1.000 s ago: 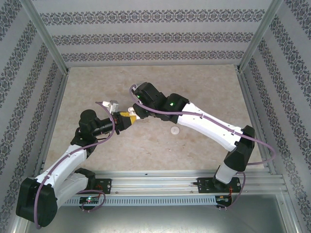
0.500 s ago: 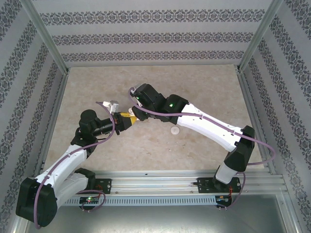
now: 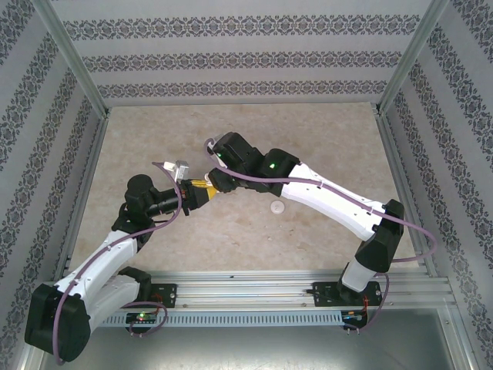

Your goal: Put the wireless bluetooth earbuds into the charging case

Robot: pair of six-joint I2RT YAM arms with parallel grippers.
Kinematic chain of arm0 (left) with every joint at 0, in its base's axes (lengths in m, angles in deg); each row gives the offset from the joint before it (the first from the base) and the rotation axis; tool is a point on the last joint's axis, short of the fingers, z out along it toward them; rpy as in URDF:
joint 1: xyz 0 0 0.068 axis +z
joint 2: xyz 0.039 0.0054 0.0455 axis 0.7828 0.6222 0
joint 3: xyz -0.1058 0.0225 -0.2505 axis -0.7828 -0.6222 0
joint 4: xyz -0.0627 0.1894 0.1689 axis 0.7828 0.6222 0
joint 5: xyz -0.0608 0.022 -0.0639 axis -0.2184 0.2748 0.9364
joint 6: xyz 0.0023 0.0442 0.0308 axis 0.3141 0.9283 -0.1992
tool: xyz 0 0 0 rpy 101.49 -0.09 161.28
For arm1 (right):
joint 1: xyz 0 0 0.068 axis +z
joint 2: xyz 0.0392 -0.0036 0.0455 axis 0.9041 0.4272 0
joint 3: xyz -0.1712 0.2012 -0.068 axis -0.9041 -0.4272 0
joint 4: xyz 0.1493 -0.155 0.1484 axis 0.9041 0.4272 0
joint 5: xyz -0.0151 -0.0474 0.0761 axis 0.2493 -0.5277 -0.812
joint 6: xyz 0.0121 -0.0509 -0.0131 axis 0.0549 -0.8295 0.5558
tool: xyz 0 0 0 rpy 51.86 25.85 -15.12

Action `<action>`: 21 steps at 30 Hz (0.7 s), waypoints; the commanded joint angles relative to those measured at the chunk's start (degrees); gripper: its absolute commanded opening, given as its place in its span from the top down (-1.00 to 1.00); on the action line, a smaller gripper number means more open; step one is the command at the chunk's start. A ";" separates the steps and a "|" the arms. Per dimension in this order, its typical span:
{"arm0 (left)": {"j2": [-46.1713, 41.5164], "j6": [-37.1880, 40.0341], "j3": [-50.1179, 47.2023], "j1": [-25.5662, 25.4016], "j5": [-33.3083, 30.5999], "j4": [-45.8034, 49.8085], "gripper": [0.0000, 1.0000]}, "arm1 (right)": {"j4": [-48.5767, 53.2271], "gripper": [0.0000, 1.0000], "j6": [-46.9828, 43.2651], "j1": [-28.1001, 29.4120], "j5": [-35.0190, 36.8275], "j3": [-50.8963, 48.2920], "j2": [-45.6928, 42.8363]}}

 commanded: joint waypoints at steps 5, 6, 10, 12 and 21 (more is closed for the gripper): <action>-1.82 -0.52 1.16 -0.55 -0.58 -2.50 0.74 | 4.48 0.04 2.29 0.25 -5.04 2.52 0.42; -1.92 -0.52 1.05 -0.60 -0.48 -2.50 0.74 | 4.36 0.02 2.70 0.08 -5.47 2.68 0.09; -2.17 -0.30 0.52 -0.58 -0.23 -2.60 0.74 | 3.41 -0.04 4.64 -0.90 -7.84 2.61 -1.48; -2.23 -0.08 0.34 -0.56 -0.05 -2.75 0.74 | 2.11 -0.06 5.58 -1.62 -9.69 1.82 -2.84; -2.17 0.01 -0.35 -0.64 0.43 -4.02 0.73 | -3.22 -0.07 10.01 -4.30 -17.94 -1.61 -6.21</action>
